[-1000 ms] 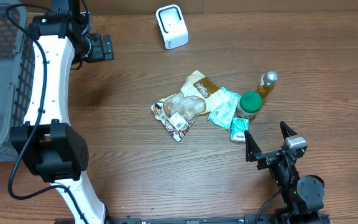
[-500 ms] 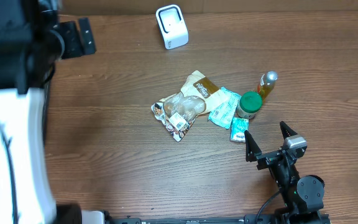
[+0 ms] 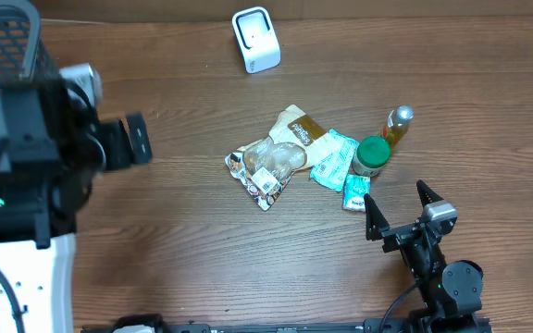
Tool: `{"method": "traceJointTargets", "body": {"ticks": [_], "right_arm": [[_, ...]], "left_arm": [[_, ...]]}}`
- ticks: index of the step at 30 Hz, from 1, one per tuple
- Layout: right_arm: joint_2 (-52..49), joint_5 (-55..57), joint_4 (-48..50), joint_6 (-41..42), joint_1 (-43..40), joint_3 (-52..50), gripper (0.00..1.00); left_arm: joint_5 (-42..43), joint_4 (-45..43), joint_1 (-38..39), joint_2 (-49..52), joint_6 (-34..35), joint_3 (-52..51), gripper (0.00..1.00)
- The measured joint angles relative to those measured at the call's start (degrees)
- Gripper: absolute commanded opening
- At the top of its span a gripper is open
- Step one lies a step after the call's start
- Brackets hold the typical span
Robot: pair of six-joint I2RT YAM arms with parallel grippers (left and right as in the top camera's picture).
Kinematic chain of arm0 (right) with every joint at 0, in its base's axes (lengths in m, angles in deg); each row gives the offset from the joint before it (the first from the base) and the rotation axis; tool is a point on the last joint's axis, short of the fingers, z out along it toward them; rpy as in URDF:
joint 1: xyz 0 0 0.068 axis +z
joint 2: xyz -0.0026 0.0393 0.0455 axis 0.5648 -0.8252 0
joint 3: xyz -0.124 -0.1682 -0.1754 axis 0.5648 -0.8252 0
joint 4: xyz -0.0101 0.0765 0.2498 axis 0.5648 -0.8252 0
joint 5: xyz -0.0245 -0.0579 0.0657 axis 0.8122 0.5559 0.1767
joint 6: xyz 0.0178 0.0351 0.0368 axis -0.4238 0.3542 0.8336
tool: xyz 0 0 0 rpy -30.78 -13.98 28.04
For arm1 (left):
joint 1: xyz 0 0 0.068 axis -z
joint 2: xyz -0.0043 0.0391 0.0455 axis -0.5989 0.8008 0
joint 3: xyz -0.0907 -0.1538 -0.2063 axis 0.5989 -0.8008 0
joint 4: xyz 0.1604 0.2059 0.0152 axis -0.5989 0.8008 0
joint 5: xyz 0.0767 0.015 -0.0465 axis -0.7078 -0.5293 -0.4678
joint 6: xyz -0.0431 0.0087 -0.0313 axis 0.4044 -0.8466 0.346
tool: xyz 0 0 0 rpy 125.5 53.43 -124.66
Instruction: Scan the item barcode
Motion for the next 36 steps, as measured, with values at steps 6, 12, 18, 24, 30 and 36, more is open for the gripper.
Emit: {"method": "traceJointTargets", "body": {"ticks": [6, 12, 18, 24, 30, 36], "right_arm": [[0.00, 0.00, 0.00, 0.02, 0.00, 0.00, 1.00], [0.00, -0.02, 0.02, 0.02, 0.00, 0.00, 1.00], [0.00, 0.00, -0.02, 0.00, -0.02, 0.00, 1.00], [0.00, 0.00, 0.02, 0.00, -0.02, 0.00, 1.00], [0.00, 0.00, 0.00, 0.00, -0.02, 0.00, 1.00], [0.00, 0.00, 0.00, 0.00, -0.04, 0.00, 1.00]], "left_arm": [[-0.02, 0.00, 0.00, -7.15, 0.00, -14.95, 1.00], [-0.15, -6.62, 0.00, -13.66, 0.00, -27.04, 0.99], [1.51, -30.21, 0.00, -20.72, 0.00, -36.83, 1.00], [6.62, -58.01, 0.00, -29.64, 0.00, -42.14, 1.00], [8.33, -67.65, 0.00, -38.03, -0.11, -44.63, 0.99], [8.46, -73.83, 0.00, -46.10, -1.36, -51.21, 1.00]]}}
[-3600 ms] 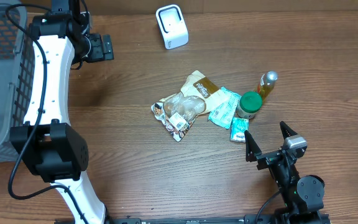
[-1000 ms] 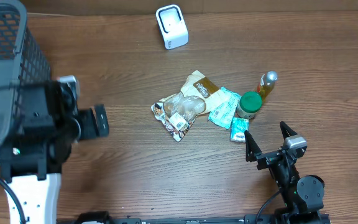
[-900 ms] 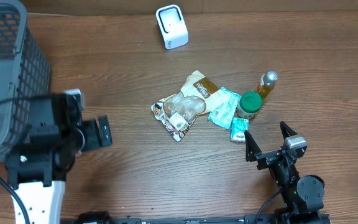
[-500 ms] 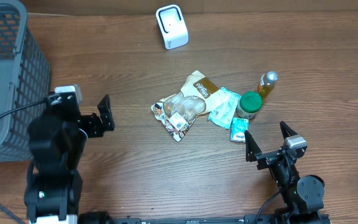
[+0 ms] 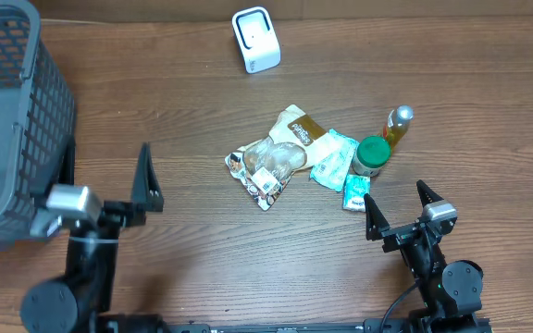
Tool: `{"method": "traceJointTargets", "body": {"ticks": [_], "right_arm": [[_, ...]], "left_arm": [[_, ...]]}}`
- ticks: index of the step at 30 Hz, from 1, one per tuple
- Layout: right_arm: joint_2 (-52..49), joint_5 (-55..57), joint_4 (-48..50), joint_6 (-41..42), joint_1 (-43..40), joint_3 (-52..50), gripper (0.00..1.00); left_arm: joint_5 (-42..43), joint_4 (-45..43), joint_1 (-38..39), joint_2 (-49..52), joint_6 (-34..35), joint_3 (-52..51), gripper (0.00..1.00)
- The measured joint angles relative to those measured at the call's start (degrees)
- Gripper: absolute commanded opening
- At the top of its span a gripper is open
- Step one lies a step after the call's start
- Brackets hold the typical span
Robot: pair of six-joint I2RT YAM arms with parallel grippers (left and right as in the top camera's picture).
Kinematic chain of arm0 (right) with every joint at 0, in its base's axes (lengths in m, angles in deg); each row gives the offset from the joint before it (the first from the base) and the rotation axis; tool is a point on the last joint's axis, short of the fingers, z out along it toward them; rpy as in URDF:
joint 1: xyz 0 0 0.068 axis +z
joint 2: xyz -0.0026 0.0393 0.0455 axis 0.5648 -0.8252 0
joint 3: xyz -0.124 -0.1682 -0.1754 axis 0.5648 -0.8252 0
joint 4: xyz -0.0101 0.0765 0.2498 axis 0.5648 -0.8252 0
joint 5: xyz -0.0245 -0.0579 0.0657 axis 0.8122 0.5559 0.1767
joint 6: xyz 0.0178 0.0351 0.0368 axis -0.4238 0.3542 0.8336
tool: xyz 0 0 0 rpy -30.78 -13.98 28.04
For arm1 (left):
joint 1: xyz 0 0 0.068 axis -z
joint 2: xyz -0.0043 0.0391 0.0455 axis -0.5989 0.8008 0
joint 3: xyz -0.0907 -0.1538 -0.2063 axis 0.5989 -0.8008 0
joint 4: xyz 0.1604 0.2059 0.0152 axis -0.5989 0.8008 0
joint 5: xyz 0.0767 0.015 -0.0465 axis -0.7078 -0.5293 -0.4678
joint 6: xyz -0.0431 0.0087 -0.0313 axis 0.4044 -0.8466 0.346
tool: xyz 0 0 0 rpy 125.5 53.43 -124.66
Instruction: Scan the item barcode
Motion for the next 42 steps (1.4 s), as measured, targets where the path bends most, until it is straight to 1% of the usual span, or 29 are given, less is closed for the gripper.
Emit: {"method": "traceJointTargets", "body": {"ticks": [3, 5, 9, 17, 25, 26, 32, 39, 42], "right_arm": [[0.00, 0.00, -0.02, -0.02, 0.00, 0.00, 1.00], [0.00, 0.00, 0.00, 0.00, 0.00, 0.00, 1.00], [0.04, 0.00, 0.02, 0.00, 0.00, 0.00, 1.00], [0.04, 0.00, 0.02, 0.02, 0.00, 0.00, 1.00], [0.04, 0.00, 0.02, 0.02, 0.00, 0.00, 1.00], [0.02, 0.00, 0.00, 0.02, 0.00, 0.00, 1.00], [0.02, 0.00, 0.00, 0.00, 0.00, 0.00, 1.00], [0.02, 0.00, 0.02, 0.00, 0.00, 0.00, 1.00], [0.02, 0.00, 0.02, -0.02, 0.00, 0.00, 1.00]], "left_arm": [[0.00, -4.74, 0.00, -4.26, -0.02, -4.63, 1.00], [-0.02, -10.62, 0.00, -7.87, -0.07, -9.42, 0.99], [0.00, -16.37, 0.00, -12.96, -0.17, -16.22, 1.00], [-0.39, -17.92, 0.00, -20.48, -0.17, -25.55, 1.00], [-1.90, -17.66, 0.00, -21.09, -0.15, -31.63, 0.99], [-2.27, -17.40, 0.00, -21.09, -0.17, -32.35, 1.00], [-4.15, -8.59, 0.00, -21.16, -0.15, -33.24, 1.00], [-5.68, 6.45, -0.22, -21.20, -0.17, -33.42, 1.00], [-6.27, 10.10, -0.22, -21.20, -0.35, -33.42, 1.00]]}}
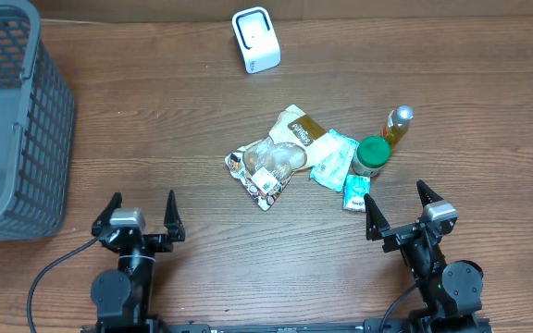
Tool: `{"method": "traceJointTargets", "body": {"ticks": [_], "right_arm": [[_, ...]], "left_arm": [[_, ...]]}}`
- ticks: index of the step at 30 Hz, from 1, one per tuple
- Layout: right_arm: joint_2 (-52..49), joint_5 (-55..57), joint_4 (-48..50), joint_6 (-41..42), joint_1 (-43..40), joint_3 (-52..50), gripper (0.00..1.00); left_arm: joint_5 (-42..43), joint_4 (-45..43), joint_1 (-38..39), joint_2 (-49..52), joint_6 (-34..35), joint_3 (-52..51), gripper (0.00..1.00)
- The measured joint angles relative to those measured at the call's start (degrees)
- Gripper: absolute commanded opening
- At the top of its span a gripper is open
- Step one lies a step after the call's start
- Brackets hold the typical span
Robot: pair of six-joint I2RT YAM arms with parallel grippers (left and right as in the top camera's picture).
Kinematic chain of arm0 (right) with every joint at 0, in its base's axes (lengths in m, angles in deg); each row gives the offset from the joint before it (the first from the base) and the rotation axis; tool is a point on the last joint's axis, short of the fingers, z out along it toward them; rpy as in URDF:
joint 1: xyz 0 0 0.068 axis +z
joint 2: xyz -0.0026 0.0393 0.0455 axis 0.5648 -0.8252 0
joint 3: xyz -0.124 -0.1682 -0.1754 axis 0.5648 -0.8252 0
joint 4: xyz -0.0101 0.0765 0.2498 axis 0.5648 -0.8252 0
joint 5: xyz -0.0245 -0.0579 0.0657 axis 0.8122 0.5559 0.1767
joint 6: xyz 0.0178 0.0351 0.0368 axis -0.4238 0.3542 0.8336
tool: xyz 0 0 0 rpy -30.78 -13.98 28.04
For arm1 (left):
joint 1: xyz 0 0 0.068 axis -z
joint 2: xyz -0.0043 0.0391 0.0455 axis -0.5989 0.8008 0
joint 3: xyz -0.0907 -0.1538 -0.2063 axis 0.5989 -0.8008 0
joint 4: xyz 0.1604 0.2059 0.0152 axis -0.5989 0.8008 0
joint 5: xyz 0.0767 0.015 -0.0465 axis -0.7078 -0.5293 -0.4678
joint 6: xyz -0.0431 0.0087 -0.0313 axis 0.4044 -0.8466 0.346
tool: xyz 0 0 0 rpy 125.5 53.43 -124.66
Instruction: Scan the item barcode
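A white barcode scanner (255, 39) stands at the back middle of the table. A pile of items lies right of centre: a clear snack bag with a barcode label (265, 165), a tan packet (296, 127), a teal packet (332, 158), a green-lidded jar (371, 155), a small yellow bottle (397, 125) and a small teal box (355, 194). My left gripper (141, 214) is open at the front left, far from the pile. My right gripper (399, 208) is open at the front right, just below the small teal box.
A grey mesh basket (12, 120) fills the left back corner. The wooden table (183, 111) lies bare between basket and pile.
My left arm has moved right and down toward the front edge, from beside the basket to the front left. Its gripper is still open. The right arm and the items have not moved.
At first my left arm was raised close to the camera, covering the basket at the left. Then it stood lower beside the basket, gripper open. Now it rests at the front left. My right gripper has stayed open near the pile throughout.
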Motion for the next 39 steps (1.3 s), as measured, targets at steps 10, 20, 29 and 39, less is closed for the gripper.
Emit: {"method": "traceJointTargets", "body": {"ticks": [10, 20, 29, 39], "right_arm": [[0.02, 0.00, -0.02, 0.02, 0.00, 0.00, 1.00], [0.02, 0.02, -0.02, 0.02, 0.00, 0.00, 1.00], [0.02, 0.00, 0.00, 0.04, 0.00, 0.00, 1.00], [0.00, 0.00, 0.00, 0.02, 0.00, 0.00, 1.00]], "left_arm": [[-0.46, 0.15, 0.00, 0.00, -4.11, 0.00, 1.00], [-0.46, 0.13, 0.00, 0.00, -4.33, 0.00, 1.00], [-0.46, 0.13, 0.00, 0.00, -4.35, 0.00, 1.00], [-0.46, 0.13, 0.00, 0.00, -4.35, 0.00, 0.99]]}}
